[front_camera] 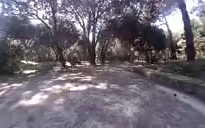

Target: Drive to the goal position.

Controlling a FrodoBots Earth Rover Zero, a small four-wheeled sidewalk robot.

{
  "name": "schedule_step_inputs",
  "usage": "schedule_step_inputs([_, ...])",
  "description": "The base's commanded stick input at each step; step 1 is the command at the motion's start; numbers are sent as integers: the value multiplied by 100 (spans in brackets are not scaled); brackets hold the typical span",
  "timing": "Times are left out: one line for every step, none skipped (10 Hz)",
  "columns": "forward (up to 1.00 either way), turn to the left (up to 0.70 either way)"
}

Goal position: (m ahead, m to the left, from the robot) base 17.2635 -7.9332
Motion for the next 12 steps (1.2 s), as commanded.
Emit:
schedule_step_inputs([85, 0])
schedule_step_inputs([85, 0])
schedule_step_inputs([85, 0])
schedule_step_inputs([85, 0])
schedule_step_inputs([85, 0])
schedule_step_inputs([85, 0])
schedule_step_inputs([85, 0])
schedule_step_inputs([85, 0])
schedule_step_inputs([85, 0])
schedule_step_inputs([85, 0])
schedule_step_inputs([85, 0])
schedule_step_inputs([85, 0])
